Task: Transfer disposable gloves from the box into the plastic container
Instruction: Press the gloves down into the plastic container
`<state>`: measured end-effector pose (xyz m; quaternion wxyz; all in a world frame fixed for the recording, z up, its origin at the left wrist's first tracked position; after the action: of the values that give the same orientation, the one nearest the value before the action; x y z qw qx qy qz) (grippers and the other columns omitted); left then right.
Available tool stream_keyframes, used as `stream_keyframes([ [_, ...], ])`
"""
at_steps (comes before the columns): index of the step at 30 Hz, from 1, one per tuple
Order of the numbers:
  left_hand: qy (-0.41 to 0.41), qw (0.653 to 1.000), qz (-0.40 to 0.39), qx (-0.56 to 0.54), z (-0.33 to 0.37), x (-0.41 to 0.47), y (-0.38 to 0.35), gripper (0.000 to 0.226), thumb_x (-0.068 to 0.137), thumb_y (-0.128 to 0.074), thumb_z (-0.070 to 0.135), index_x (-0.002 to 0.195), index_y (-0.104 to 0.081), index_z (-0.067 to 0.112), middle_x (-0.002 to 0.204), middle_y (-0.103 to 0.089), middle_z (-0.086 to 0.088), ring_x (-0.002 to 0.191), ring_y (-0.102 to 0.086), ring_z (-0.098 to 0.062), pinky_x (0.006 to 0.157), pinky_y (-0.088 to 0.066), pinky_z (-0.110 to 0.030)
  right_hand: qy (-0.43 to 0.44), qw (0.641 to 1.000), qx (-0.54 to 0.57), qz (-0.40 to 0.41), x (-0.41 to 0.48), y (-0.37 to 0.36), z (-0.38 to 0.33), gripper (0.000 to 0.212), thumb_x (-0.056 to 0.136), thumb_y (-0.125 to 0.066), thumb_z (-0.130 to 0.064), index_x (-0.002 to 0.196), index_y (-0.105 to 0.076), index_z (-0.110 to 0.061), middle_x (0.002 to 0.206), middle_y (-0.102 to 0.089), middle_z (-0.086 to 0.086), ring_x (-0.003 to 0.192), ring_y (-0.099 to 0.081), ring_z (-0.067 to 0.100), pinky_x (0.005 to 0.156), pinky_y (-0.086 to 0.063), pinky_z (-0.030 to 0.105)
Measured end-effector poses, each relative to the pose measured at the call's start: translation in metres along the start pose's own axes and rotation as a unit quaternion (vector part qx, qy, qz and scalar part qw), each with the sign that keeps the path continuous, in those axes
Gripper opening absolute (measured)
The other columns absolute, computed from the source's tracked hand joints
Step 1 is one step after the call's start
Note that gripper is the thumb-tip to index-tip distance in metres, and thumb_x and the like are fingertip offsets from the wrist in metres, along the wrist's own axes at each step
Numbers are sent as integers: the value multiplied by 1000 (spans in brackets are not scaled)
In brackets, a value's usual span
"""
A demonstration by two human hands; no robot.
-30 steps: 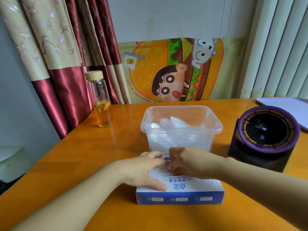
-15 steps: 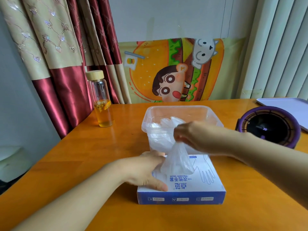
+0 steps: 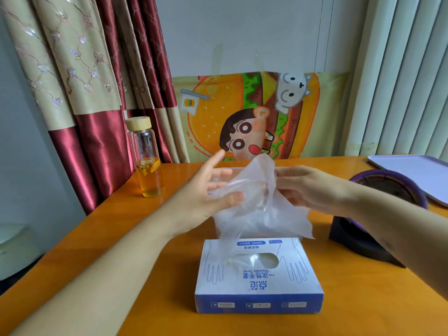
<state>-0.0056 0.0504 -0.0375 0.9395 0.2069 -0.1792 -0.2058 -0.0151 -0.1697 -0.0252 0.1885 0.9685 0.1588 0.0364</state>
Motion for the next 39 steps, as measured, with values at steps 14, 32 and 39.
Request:
stream_keyframes([
  [14, 163, 979, 94, 81, 14, 64, -14, 12, 88, -57, 12, 86, -66, 20, 78, -65, 8, 45, -61, 1, 45, -43, -15, 144, 987, -28, 67, -24, -1, -19, 25, 76, -65, -47, 74, -74, -24, 134, -53, -18, 126, -43, -5, 98, -37, 22],
  [32, 77, 913, 224, 332, -35, 106, 41, 31, 91, -59, 12, 122, -60, 19, 122, -58, 0, 101, -57, -17, 88, -48, -31, -41, 872, -472, 122, 68, 42, 42, 66, 79, -75, -15, 139, -46, -11, 136, -54, 5, 121, -52, 22, 98, -42, 24],
  [39, -39, 921, -139, 362, -9, 122, -25, 34, 89, -64, 31, 123, -60, 32, 117, -62, 11, 101, -59, -5, 93, -49, -31, -125, 778, -615, 4, 97, 34, 55, 64, 79, -72, -40, 132, -52, -11, 123, -59, 4, 112, -54, 23, 98, -45, 34],
])
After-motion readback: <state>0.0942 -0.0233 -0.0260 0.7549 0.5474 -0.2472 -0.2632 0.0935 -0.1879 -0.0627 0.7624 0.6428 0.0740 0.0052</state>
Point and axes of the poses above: each hand's wrist, its own x-axis towards the middle knuckle, its own y-axis out of the back of the hand, z = x × y, the point moved 1 cm from there along x, towards the middle knuckle
